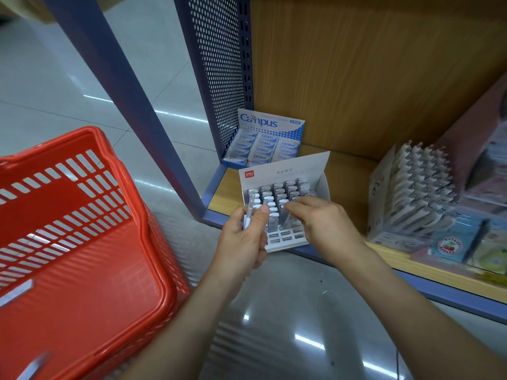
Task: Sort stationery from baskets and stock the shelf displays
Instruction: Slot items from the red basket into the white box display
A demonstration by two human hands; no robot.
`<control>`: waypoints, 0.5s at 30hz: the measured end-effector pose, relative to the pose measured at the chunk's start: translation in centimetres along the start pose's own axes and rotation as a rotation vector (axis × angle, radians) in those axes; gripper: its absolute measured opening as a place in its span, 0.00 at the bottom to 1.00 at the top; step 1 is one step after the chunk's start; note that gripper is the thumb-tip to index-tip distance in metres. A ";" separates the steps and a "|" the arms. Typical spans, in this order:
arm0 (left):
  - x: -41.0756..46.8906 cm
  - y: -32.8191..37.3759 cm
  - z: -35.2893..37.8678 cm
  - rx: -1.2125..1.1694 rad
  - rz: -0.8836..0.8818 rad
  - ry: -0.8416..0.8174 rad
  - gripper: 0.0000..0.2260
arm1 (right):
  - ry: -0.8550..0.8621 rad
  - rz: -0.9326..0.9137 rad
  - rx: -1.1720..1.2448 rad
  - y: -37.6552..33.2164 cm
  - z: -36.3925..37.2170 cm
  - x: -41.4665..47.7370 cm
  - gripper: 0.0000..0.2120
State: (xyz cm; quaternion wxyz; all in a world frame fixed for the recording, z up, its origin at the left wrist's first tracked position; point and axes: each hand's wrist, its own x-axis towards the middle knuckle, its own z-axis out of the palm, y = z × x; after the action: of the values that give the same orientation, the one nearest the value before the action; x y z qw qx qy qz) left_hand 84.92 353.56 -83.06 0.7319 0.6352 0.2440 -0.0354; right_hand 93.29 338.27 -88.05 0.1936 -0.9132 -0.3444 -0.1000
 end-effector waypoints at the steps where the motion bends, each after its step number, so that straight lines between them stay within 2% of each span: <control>1: 0.0 0.0 0.0 -0.021 0.004 0.002 0.09 | -0.010 0.002 -0.013 0.0 0.0 0.1 0.28; 4: 0.1 0.0 -0.1 -0.031 0.033 0.005 0.11 | -0.048 0.004 -0.032 -0.2 0.0 0.2 0.29; 9: -0.3 0.0 0.6 -0.003 0.067 0.029 0.07 | -0.136 -0.071 -0.122 -0.5 -0.2 0.2 0.28; 12: -0.4 0.1 0.7 -0.019 0.042 0.008 0.08 | -0.075 0.006 -0.033 0.4 0.3 -0.5 0.27; 15: -0.3 -0.1 0.6 -0.020 -0.009 -0.025 0.11 | -0.062 0.074 0.016 1.1 0.9 -0.4 0.20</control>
State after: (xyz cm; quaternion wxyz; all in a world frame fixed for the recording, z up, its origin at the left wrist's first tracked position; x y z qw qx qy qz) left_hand 84.82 352.88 -83.02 0.7410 0.6264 0.2378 -0.0441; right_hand 93.77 337.71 -89.29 0.1937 -0.9265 -0.3167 -0.0616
